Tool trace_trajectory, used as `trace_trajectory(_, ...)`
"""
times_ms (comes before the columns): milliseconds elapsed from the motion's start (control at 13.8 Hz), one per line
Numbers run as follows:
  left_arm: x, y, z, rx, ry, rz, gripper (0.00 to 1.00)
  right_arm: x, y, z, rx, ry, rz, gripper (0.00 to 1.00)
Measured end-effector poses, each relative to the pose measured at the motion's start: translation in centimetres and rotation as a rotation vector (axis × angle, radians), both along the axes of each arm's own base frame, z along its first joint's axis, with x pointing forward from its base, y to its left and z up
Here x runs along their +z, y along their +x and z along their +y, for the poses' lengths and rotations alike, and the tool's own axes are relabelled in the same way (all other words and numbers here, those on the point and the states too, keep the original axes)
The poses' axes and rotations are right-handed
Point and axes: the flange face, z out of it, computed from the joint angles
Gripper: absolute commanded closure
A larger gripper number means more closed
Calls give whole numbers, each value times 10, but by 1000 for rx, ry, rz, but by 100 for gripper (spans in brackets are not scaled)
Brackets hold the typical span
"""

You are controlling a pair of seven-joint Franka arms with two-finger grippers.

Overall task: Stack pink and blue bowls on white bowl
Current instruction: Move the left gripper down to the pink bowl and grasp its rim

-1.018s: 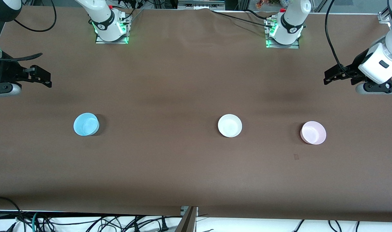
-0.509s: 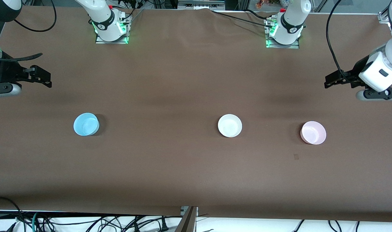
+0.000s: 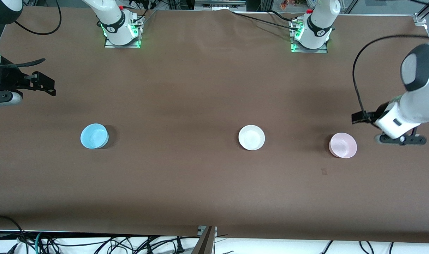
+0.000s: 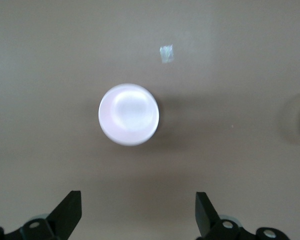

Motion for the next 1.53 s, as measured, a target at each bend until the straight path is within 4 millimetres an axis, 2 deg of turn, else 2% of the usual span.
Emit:
trace_trajectory(73,-13,9,10,-64,-12,-26,0,0,0,0,0,0,0,0)
trace_trajectory(218,-37,21,44,-191,-31,-77,0,-3,1,0,0,0,4,0)
trace_trajectory(364,-72,23,72,-262,-35,-124,0,-6,3,1,1,0,8,0)
trace_trajectory(655,-148,10,85,-396,-56,-132,0,-6,3,1,2,0,9,0)
trace_trajectory(800,-170,7,95,-419,-72,-107,0,-6,3,1,2,0,9,0)
trace_trajectory(1091,-205,4,98,-425,-91,-86,2,-6,3,1,2,0,8,0)
trace_trajectory(1309,-224,4,101,-444,-104,-91,49,-9,5,0,0,-1,13,0)
trace_trajectory(1455,-235,2,106,-448,-123,-87,92,-14,7,0,-1,-1,21,0)
trace_trajectory(1527,-237,2,107,-451,-129,-88,100,-15,8,0,0,-1,21,0)
